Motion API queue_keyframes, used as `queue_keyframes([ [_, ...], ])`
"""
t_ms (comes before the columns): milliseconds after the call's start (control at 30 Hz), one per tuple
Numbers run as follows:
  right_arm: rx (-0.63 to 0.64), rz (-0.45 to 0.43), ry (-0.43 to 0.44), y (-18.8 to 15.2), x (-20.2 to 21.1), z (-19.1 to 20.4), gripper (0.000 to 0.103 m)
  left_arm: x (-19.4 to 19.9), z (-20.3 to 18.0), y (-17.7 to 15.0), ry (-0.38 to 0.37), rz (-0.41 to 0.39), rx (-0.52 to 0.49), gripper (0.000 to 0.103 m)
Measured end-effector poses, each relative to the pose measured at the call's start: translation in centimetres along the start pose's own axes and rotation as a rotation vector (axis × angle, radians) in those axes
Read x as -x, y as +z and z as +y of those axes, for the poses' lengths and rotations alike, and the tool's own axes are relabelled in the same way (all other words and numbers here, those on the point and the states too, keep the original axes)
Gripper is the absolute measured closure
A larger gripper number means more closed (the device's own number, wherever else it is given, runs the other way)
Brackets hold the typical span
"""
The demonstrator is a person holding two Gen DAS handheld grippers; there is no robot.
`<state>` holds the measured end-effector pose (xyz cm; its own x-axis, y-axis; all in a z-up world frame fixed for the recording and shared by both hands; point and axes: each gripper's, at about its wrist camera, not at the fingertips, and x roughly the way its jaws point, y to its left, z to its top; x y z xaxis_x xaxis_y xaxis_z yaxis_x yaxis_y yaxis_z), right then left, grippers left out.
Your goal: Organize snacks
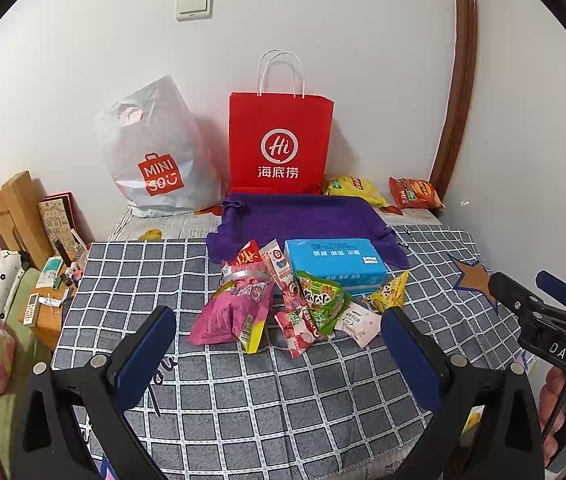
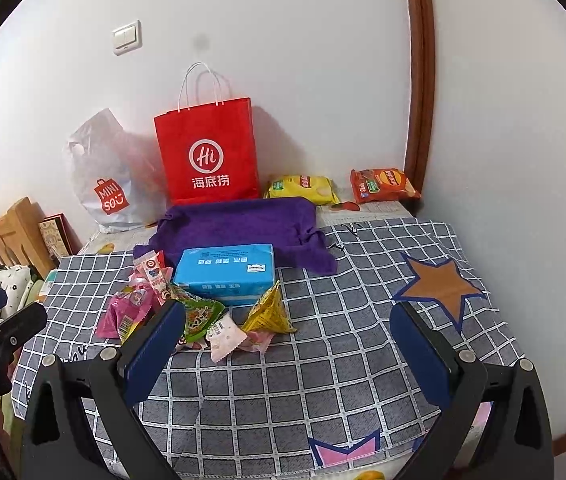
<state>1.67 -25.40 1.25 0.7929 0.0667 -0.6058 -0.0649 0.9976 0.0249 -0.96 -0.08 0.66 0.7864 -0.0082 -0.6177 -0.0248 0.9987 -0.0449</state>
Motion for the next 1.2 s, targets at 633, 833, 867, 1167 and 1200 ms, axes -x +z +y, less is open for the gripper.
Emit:
queue_keyframes([
  [633, 0.007, 0.005, -0.003, -0.22, -0.08, 0.27, 0.002, -0.02, 0.05, 0.0, -0.002, 0.0, 0.002, 0.0],
  [833, 0.004, 0.007, -0.002, -0.19, -0.09, 0.3, 0.002, -0.06, -0.02, 0.02, -0.005, 0.002, 0.004, 0.0],
  [867, 0.004, 0.005, -0.002, -0.18, -0.09, 0.28, 0.002, -0.07, 0.03, 0.02, -0.004, 0.001, 0.004, 0.0],
  [1167, 0.008, -0.007, -0.005, -0.29, 0.24, 0.51, 0.002, -0.05, 0.11, 0.15, -0.012, -0.005, 0.004, 0.0],
  [1200, 0.011, -0.008, -0.008, -0.32, 0.26, 0.6, 0.002, -0.05, 0.11, 0.15, -0.012, -0.006, 0.003, 0.0],
])
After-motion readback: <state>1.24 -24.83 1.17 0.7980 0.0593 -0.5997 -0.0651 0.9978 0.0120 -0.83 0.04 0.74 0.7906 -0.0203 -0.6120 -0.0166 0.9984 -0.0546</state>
